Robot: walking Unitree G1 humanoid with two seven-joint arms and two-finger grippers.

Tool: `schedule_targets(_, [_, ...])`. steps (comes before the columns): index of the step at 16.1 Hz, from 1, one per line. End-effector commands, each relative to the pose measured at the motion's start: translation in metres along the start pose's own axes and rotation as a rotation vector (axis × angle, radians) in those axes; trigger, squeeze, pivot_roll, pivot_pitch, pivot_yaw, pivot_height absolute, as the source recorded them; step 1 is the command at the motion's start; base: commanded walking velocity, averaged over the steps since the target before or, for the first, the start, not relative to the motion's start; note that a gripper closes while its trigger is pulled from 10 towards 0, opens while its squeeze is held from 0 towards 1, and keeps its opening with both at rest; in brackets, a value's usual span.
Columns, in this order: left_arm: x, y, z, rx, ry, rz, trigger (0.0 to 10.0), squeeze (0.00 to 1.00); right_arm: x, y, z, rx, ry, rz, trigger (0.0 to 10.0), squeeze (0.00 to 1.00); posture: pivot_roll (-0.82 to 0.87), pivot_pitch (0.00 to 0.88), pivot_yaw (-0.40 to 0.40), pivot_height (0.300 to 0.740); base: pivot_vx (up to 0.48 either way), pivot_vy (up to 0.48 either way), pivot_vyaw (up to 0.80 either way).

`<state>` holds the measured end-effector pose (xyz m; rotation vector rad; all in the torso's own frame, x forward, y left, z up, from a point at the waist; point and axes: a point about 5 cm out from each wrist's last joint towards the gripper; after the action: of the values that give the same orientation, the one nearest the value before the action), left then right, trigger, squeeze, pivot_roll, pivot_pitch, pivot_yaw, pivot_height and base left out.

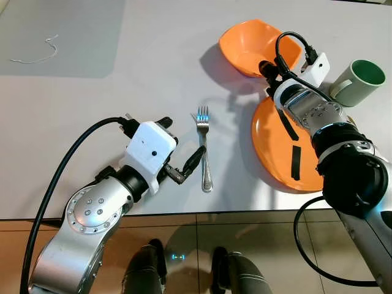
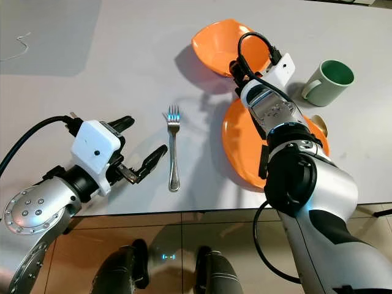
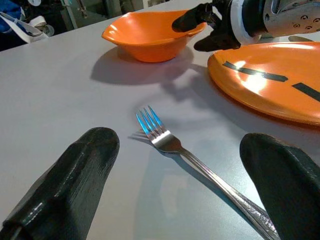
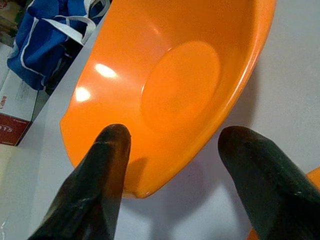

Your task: Setting the table

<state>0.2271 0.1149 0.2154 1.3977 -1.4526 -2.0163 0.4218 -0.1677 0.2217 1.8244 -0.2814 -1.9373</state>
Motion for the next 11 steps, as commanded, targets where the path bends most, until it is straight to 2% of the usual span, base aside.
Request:
schedule_targets(1, [0.0039, 0.0047, 0.0005, 0.02, -0.023, 0.002, 10.0, 0.0, 0.0068, -0.0011, 0.0012, -0.006, -0.021, -0.03, 0.0, 0.0, 0.11, 0.281, -0.096, 0.74, 0.0, 0.0, 0.0])
schedule_targets(11, [0.0042, 0.0047, 0.0015, 0.018, -0.02, 0.004, 10.0, 0.0, 0.0113, -0.0006, 0.0022, -0.006, -0.059, -0.064, 0.0, 0.0, 0.11, 0.281, -0.101, 0.74, 0.0, 0.0, 0.0])
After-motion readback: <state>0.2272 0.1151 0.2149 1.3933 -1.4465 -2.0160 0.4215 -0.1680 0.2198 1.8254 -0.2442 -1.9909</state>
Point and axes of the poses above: a point about 5 cm out from each wrist's last joint towards the gripper, its own z axis pointing back from the gripper into the wrist, its own y axis along the axis of the wrist's last joint, x = y × z, and after that the axes turned 13 degrees about -z, right-handed
